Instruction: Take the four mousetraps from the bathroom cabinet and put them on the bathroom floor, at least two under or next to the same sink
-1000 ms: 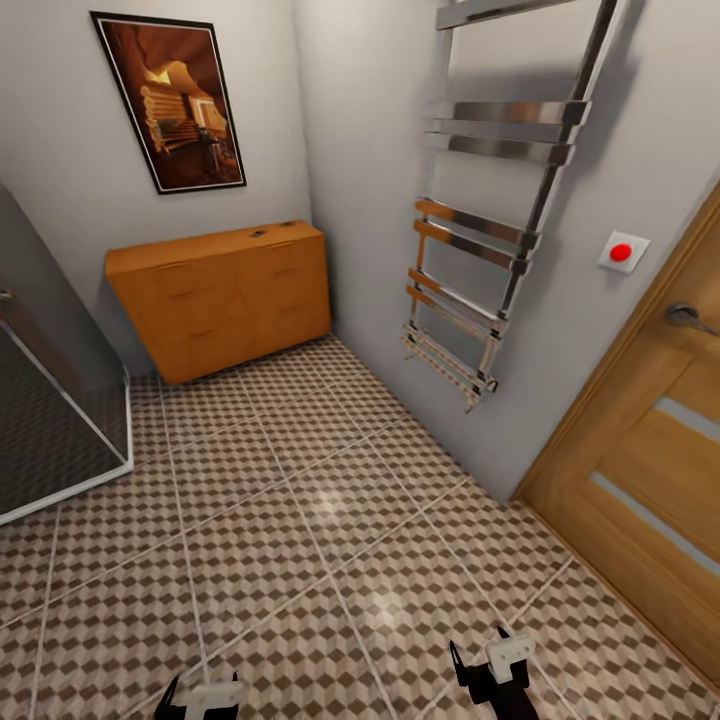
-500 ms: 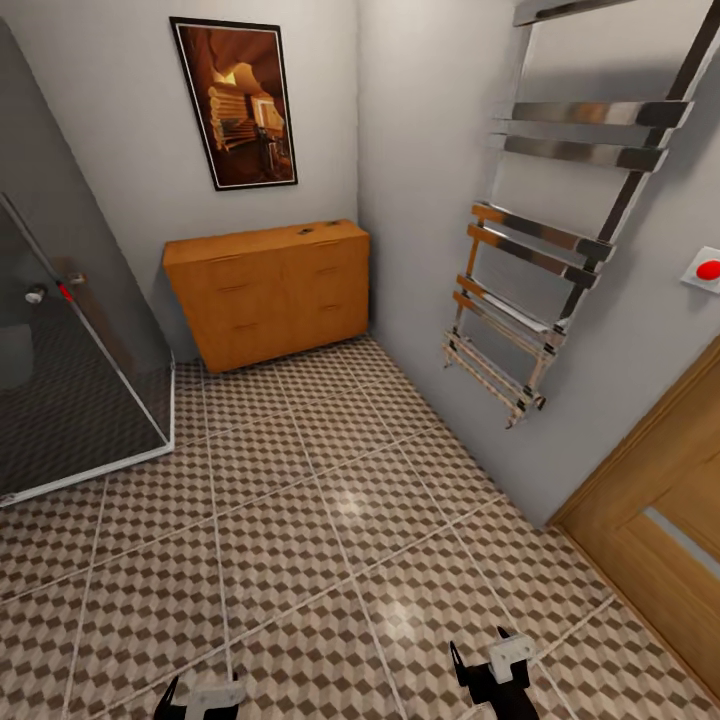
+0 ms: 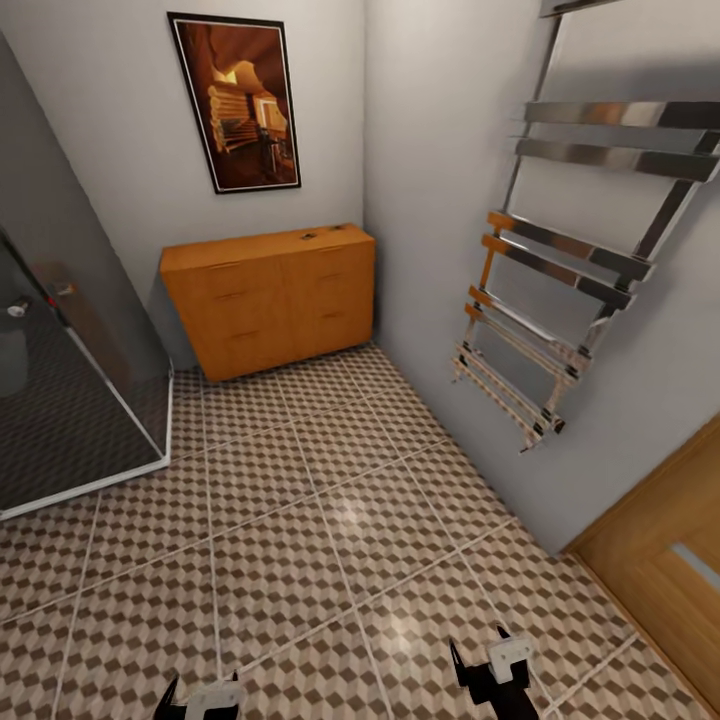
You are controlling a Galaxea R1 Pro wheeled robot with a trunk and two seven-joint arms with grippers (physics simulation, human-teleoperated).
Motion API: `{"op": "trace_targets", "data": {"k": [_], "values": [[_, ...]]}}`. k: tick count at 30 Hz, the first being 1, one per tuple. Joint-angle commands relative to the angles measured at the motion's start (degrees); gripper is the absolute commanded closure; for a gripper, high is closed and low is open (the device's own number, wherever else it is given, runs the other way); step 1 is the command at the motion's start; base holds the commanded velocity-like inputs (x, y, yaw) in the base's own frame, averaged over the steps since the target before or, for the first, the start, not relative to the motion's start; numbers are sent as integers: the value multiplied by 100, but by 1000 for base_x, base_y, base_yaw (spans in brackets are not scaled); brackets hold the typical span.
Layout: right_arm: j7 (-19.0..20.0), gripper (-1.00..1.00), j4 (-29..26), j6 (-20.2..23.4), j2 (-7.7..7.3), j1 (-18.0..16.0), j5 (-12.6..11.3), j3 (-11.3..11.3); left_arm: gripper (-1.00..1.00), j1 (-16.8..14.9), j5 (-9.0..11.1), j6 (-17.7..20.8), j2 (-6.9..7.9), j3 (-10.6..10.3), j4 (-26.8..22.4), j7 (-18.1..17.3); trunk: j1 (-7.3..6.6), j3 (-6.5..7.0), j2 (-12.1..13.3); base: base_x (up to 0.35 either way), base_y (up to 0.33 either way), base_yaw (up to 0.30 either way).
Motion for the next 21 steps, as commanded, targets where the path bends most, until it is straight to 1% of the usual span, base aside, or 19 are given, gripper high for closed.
{"op": "trace_targets", "data": {"k": [1, 7, 11, 15, 21], "values": [[-36, -100, 3, -13, 1, -4, -15, 51, -100, -4, 15, -2, 6, -47, -21, 56, 6, -9, -9, 329, 0, 2], [-35, -100, 3, -13, 1, -4, -15, 51, -100, -4, 15, -2, 6, -46, -21, 56, 6, -9, -9, 331, 0, 14], [-35, -100, 3, -13, 1, -4, -15, 48, -100, -4, 15, -2, 6, -47, -21, 56, 6, -9, -9, 332, 0, 88], [-35, -100, 3, -13, 2, -4, -15, 49, -100, -3, 15, -2, 6, -45, -21, 56, 6, -9, -9, 333, 0, 206], [-40, -100, 3, -13, 3, -4, -15, 50, -100, -3, 15, -2, 6, -45, -21, 56, 6, -9, -9, 333, 0, 260]]}}
